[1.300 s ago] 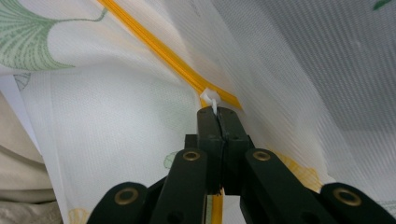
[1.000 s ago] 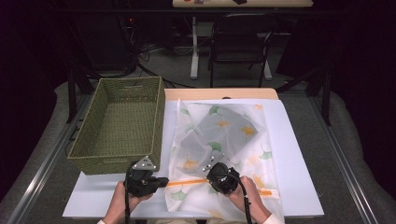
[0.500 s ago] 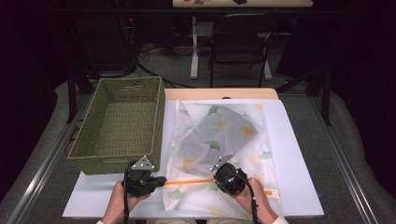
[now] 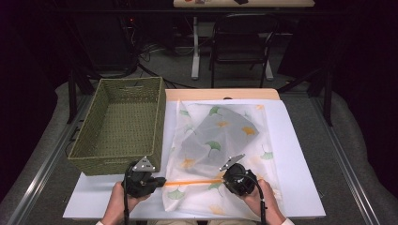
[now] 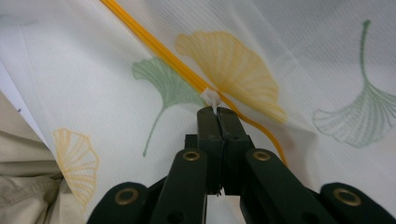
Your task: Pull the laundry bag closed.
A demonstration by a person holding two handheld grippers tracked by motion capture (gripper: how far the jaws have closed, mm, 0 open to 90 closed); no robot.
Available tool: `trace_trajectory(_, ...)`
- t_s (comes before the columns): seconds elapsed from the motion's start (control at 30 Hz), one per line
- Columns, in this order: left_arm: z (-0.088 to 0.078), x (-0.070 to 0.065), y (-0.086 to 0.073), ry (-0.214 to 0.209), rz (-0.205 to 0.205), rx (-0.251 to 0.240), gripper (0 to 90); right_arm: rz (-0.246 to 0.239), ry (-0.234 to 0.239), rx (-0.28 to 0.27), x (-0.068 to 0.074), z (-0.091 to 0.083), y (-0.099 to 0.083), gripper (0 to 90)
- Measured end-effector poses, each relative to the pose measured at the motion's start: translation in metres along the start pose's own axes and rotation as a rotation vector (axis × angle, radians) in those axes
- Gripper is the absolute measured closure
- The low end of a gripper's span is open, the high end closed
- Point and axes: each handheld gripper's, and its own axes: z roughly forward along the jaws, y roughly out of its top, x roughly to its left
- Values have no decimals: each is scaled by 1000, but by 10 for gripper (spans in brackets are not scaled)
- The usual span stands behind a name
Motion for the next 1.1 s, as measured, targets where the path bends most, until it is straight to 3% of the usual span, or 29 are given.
trace_trajectory(0.43,1,1,0,-8,3,4,879,24,-3,3,-7,-3,-6,895)
trace_trajectory(0.47,1,0,0,-6,3,7,878,49,6,6,-14,-7,-13,896)
trace_trajectory(0.6,2,1,0,-12,5,6,879,61,25,9,-15,-9,-16,896)
trace_trajectory(0.87,1,0,0,-1,15,3,879,46,21,17,-13,-12,-19,896)
trace_trajectory(1.1,1,-1,1,4,28,-2,878,17,46,40,-16,-7,-17,886)
